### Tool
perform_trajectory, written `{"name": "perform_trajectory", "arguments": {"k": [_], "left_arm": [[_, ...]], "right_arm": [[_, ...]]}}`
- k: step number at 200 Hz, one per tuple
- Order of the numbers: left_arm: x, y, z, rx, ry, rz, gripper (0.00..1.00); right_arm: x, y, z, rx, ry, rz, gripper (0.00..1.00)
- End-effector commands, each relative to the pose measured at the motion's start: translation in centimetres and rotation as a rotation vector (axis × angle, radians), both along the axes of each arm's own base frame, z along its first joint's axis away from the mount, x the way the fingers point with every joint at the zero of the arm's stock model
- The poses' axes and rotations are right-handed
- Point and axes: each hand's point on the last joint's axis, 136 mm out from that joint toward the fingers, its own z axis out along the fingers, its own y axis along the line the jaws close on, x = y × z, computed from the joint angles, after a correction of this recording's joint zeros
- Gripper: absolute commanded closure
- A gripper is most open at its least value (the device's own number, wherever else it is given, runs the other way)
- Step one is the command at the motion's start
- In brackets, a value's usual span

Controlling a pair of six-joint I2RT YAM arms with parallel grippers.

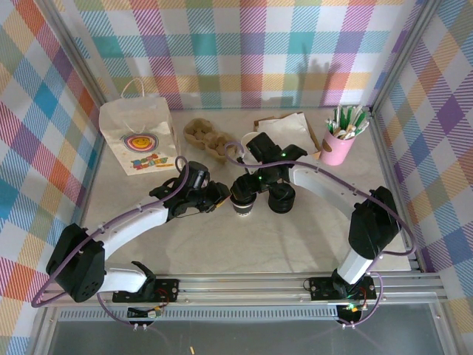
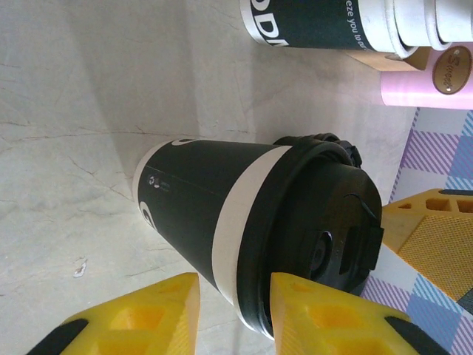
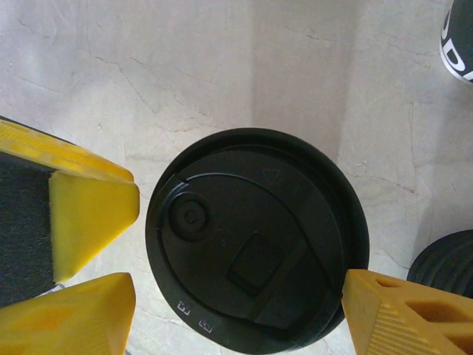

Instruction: Pack the takeout coffee

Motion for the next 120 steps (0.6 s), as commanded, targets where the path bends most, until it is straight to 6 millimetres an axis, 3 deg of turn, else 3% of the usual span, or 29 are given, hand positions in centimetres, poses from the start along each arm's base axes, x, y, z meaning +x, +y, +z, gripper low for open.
{"name": "perform_trajectory", "arguments": {"k": [1, 120], "left_arm": [[0.0, -0.3, -0.2, -0.025, 0.009, -0.007, 0.7], [-0.3, -0.7, -1.5, -0.04, 0.047, -0.022, 0.75]], "right_arm": [[0.0, 0.4, 0.5, 0.014, 0.016, 0.012, 0.26], [-0.4, 0.3, -1.2, -0.008, 0.064, 0.016, 0.28]]}}
